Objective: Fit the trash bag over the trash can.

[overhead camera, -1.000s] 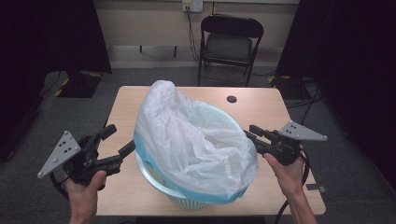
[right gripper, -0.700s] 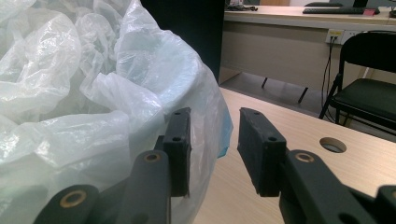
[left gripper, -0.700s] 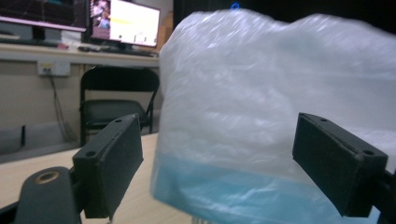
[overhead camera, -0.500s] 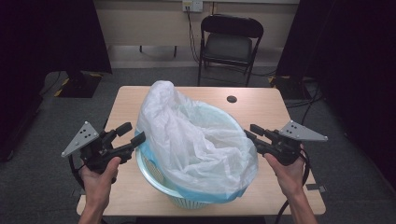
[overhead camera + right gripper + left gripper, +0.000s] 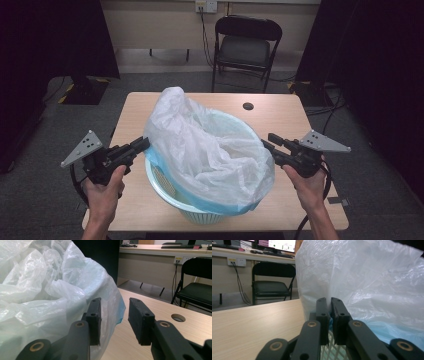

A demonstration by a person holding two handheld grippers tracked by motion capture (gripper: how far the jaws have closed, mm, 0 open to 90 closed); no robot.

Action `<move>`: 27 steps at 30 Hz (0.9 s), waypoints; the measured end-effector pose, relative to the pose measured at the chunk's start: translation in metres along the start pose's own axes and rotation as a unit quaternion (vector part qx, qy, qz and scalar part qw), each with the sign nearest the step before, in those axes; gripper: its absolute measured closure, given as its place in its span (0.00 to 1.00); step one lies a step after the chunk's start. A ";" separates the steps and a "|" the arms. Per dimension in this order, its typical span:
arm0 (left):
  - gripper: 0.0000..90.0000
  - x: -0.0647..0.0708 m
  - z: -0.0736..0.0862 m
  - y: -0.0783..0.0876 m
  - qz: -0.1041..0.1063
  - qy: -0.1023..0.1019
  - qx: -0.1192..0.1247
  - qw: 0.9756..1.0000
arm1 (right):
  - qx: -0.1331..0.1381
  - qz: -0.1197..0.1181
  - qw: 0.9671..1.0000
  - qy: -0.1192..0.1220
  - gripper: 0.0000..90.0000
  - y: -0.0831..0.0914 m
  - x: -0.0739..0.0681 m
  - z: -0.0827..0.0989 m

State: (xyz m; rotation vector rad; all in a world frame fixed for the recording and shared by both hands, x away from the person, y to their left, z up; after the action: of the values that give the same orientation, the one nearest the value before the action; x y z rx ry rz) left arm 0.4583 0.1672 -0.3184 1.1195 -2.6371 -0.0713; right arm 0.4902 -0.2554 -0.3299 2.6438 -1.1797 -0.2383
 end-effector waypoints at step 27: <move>0.97 0.045 0.047 0.060 0.066 -0.034 -0.026 0.997 | 0.010 -0.048 0.999 0.022 1.00 0.015 -0.019 0.004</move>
State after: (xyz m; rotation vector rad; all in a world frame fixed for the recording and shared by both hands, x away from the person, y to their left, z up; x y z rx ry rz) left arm 0.3736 0.1743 -0.3436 0.9403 -2.7449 -0.1540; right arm 0.4663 -0.2515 -0.3288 2.7124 -1.0470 -0.1844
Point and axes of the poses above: each handheld gripper's, and its own axes: y roughly backward along the jaws, z roughly out of its underside, x roughly to its right, the point moved 4 cm from there along -y, roughly forward along the jaws, and after that the axes turned 3 degrees about -x, right-handed, at the moved point
